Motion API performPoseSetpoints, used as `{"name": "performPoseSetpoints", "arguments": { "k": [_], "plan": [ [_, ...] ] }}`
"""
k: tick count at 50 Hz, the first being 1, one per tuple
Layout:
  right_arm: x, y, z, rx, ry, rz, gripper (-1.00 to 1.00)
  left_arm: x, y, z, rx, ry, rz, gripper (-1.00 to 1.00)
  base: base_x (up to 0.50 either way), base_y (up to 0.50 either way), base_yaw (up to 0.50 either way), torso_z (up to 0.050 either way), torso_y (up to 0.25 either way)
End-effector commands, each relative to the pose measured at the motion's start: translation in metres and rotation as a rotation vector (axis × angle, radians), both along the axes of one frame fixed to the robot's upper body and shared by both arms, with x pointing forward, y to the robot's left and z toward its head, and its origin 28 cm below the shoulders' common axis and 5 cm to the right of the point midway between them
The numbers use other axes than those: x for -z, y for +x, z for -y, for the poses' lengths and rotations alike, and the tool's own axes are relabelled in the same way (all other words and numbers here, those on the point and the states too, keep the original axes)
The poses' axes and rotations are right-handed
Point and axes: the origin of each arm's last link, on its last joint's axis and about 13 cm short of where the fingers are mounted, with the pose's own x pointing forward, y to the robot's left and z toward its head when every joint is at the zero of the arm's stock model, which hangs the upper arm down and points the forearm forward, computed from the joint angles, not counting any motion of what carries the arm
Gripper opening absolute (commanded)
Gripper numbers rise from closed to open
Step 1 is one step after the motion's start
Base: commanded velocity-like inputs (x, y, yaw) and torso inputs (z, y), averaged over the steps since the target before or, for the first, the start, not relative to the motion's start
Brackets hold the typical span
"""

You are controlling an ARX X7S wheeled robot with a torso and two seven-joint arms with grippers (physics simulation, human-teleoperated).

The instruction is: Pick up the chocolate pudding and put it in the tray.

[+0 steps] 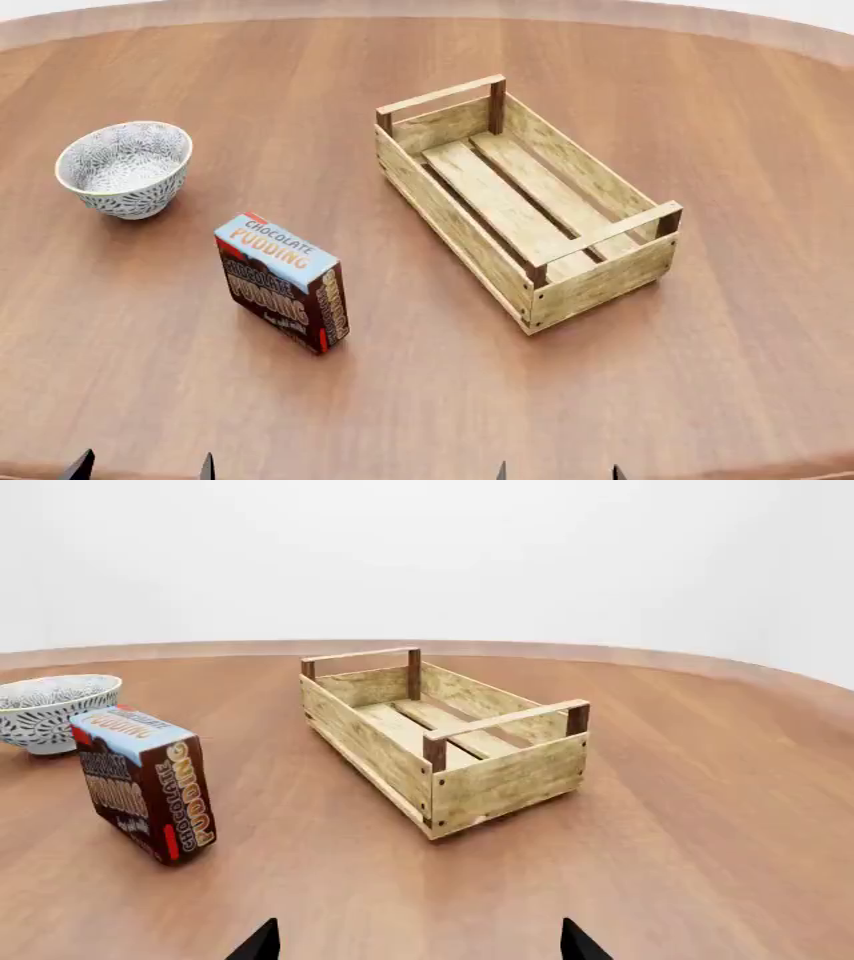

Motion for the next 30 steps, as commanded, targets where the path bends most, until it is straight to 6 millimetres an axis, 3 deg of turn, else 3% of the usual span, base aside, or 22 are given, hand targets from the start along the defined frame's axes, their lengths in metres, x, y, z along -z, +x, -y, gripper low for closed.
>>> {"name": "performPoseSetpoints", "arguments": {
  "k": [1,11,30],
  "plan": [
    [0.002,0.000,0.000,0.000,0.000,0.000,1.00,0.002,0.000,0.000,0.000,0.000,0.000,1.00,0.00,0.00,0.00,0.000,0.000],
    [-0.019,0.003,0.001,-0.010,0.011,0.037,1.00,-0.017,-0.002,0.002,0.021,-0.013,0.030,1.00,0.00,0.00,0.00,0.000,0.000],
    [-0.026,0.011,-0.005,-0.044,-0.033,0.054,1.00,-0.030,-0.002,0.004,0.040,-0.016,0.055,1.00,0.02,0.02,0.00,0.000,0.000]
  ]
}}
